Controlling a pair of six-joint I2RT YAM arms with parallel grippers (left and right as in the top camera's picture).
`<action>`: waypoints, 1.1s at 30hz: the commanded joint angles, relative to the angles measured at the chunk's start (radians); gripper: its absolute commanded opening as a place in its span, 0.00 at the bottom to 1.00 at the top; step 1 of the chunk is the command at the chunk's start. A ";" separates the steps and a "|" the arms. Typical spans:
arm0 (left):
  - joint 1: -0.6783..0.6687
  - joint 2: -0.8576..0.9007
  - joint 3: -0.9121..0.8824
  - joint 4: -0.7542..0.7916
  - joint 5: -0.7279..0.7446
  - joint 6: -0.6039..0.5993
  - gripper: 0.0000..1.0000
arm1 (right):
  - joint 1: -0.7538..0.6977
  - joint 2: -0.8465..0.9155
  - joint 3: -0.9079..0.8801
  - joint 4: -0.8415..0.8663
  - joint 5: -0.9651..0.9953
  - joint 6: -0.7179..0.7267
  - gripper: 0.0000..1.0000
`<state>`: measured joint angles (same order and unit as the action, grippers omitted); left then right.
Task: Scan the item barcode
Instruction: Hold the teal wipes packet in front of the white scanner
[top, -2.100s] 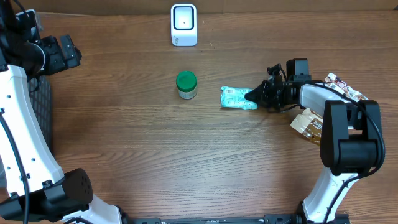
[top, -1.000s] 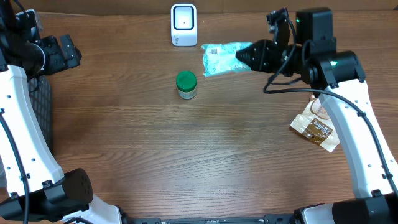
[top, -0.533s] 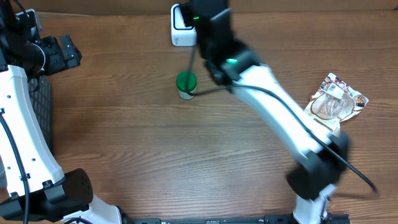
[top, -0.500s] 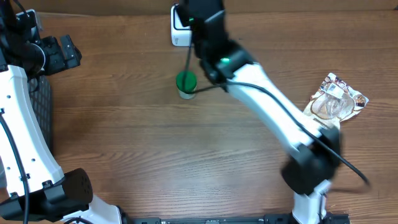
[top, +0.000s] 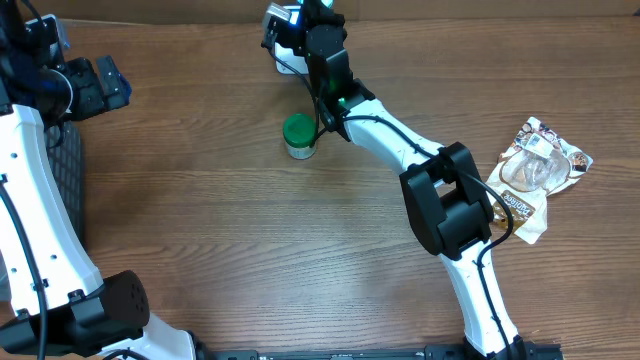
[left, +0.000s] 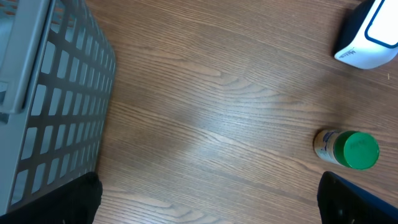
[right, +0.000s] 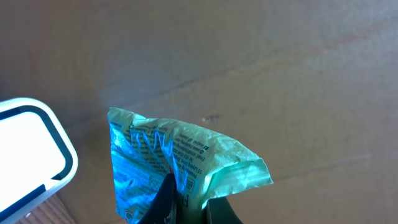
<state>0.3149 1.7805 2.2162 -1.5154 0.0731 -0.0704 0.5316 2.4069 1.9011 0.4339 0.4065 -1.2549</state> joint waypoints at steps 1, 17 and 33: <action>-0.002 0.000 -0.003 0.002 -0.003 0.015 1.00 | 0.000 -0.018 0.010 -0.001 -0.090 -0.028 0.04; -0.002 0.000 -0.003 0.002 -0.003 0.015 1.00 | 0.020 -0.030 0.010 -0.009 -0.023 0.039 0.04; -0.002 0.000 -0.003 0.002 -0.003 0.015 0.99 | 0.087 -0.454 0.010 -0.542 -0.360 1.191 0.04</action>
<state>0.3149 1.7805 2.2162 -1.5154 0.0734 -0.0708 0.5911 2.0911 1.8977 -0.0578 0.2600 -0.3519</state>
